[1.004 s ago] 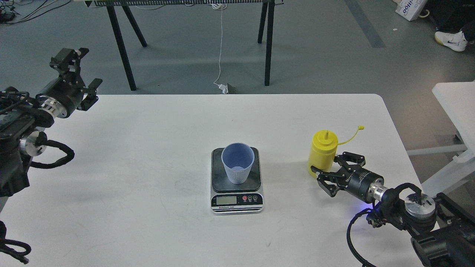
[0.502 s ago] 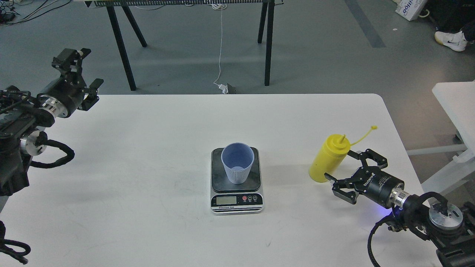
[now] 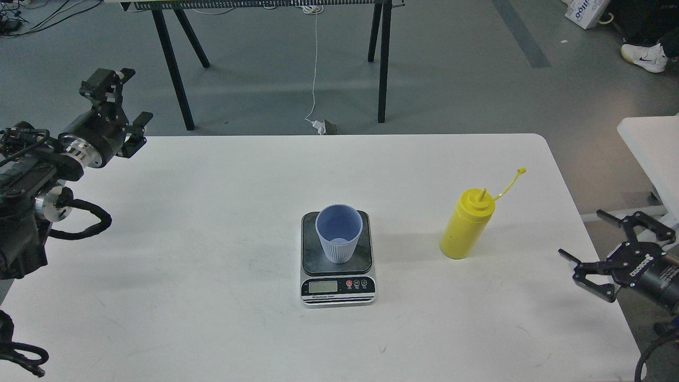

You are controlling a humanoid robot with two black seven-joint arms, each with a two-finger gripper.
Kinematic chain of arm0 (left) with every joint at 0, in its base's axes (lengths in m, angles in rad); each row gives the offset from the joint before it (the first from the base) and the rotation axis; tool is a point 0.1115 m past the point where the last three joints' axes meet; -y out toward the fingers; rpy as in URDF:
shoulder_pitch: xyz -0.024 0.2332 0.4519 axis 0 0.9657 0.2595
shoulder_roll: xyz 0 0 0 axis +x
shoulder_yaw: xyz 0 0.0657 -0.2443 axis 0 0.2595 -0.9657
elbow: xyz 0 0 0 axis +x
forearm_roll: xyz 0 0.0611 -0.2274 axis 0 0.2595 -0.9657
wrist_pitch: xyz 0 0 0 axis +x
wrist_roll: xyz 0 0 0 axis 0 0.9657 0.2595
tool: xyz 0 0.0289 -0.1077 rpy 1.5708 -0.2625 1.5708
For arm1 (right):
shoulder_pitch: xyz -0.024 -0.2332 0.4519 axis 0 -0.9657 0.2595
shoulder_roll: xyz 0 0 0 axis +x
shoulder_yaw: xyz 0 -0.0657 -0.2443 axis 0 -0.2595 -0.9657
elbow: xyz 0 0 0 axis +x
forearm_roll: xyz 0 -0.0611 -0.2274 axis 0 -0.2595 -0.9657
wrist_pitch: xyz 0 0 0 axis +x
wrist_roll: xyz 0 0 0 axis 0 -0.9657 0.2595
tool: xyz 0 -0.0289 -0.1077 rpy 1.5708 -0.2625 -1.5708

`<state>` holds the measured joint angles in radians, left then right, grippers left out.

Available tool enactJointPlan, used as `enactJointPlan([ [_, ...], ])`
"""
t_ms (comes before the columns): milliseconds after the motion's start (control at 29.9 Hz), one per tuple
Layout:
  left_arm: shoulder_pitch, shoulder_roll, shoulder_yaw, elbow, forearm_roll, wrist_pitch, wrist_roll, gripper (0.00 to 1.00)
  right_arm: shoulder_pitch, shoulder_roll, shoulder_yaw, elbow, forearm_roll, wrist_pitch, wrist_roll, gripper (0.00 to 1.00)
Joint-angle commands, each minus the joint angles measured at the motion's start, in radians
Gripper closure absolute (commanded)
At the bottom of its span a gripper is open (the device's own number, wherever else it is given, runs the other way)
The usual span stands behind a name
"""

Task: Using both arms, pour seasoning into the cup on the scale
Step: 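Open the right gripper and pull it back from the bottle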

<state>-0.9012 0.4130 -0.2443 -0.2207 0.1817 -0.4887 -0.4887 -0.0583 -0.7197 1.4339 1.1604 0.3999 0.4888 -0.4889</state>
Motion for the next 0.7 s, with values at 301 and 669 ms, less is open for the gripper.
enactJointPlan([
  [301, -0.001, -0.019, -0.003, -0.003, -0.004, 0.000, 0.000, 0.00, 0.574, 0.235, -0.030, -0.432, -0.013, 0.000, 0.000, 0.00],
  [669, 0.008, -0.014, -0.013, -0.008, -0.014, 0.000, 0.000, 0.00, 0.577, 0.312, -0.038, -0.447, -0.024, 0.000, 0.000, 0.00],
])
